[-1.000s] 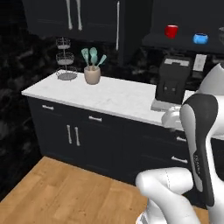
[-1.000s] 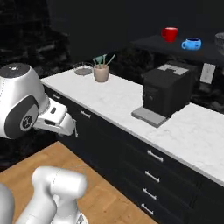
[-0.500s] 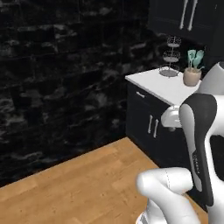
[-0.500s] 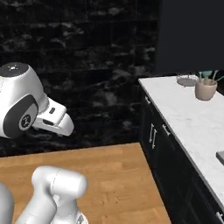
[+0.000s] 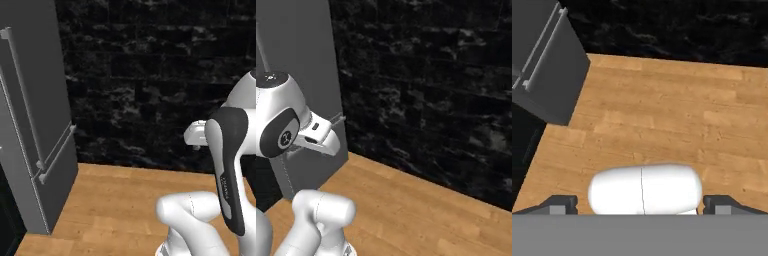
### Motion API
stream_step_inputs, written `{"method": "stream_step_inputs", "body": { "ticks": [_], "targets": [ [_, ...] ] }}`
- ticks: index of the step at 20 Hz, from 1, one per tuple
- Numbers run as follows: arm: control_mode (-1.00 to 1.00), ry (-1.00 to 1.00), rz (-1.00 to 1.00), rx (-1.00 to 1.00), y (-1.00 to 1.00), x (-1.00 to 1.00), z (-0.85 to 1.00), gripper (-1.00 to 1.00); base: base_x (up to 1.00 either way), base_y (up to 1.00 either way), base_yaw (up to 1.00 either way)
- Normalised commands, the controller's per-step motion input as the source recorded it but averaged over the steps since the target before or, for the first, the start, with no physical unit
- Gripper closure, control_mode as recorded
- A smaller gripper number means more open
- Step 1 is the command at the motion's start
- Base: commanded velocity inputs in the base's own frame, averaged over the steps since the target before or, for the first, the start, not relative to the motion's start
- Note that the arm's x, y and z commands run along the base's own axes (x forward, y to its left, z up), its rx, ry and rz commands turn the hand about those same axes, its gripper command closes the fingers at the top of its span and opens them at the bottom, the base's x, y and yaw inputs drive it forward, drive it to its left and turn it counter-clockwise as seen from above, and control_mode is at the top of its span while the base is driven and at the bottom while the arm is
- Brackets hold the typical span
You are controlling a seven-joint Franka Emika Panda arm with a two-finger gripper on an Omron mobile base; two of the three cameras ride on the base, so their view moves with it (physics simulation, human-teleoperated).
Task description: Gather all objects into one cabinet and sort the glasses and bowls to opposite sides.
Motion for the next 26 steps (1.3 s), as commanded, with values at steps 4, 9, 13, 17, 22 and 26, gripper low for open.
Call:
{"method": "stream_step_inputs", "body": {
  "ticks": [4,9,13,17,22,26],
  "targets": [
    [1.0,0.0,0.0,0.0,0.0,0.0,0.0,-1.0,0.0,0.0,1.0],
    [1.0,0.0,0.0,0.0,0.0,0.0,0.0,-1.0,0.0,0.0,1.0],
    [1.0,0.0,0.0,0.0,0.0,0.0,0.0,-1.0,0.0,0.0,1.0],
    [1.0,0.0,0.0,0.0,0.0,0.0,0.0,-1.0,0.11,0.0,0.99],
    [1.0,0.0,0.0,0.0,0.0,0.0,0.0,-1.0,0.08,0.0,1.0],
    [1.0,0.0,0.0,0.0,0.0,0.0,0.0,-1.0,-0.03,0.0,1.0]
  ]
}}
